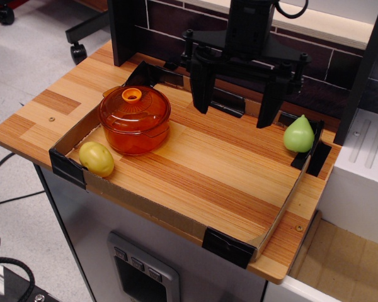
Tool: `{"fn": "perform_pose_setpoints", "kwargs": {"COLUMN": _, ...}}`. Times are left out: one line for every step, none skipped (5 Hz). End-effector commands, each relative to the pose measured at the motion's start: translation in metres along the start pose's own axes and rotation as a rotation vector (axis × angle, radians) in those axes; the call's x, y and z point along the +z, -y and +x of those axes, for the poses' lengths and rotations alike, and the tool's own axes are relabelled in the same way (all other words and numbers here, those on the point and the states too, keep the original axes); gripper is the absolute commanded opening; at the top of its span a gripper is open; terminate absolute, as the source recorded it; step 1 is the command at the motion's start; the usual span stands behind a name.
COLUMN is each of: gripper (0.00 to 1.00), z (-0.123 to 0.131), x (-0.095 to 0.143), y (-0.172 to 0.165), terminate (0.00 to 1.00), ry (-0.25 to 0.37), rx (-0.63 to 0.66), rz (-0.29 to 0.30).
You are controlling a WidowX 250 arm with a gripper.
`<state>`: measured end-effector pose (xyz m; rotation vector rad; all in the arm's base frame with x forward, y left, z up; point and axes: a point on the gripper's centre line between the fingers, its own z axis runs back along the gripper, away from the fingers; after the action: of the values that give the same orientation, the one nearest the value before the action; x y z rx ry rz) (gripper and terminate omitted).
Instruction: Take lid off pot
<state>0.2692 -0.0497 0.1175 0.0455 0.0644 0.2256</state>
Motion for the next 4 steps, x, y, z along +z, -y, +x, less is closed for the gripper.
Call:
{"fn": "perform_pose_setpoints", "kwargs": {"gripper": 1.00, "z": 0.000, "x": 0.000, "y": 0.000, "terminate": 0.00, "ry": 0.000, "rx": 0.000, "rz": 0.000}}
{"fn": "perform_pose_setpoints", "kwargs": {"gripper": 1.00, "z": 0.001, "x": 0.009, "y": -0.014, "terminate": 0.00, "ry": 0.049, "rx": -0.031, "rz": -0.045}}
{"fn": "perform_pose_setpoints", "kwargs": {"gripper": 1.00, "z": 0.008, "x": 0.021, "y": -0.034, "terminate": 0.00, "ry": 0.014, "rx": -0.054, "rz": -0.090}}
{"fn": "perform_pose_setpoints", "kwargs": {"gripper": 1.00, "z": 0.019, "x": 0.025, "y": -0.057, "terminate": 0.00, "ry": 0.002, "rx": -0.018, "rz": -0.101}}
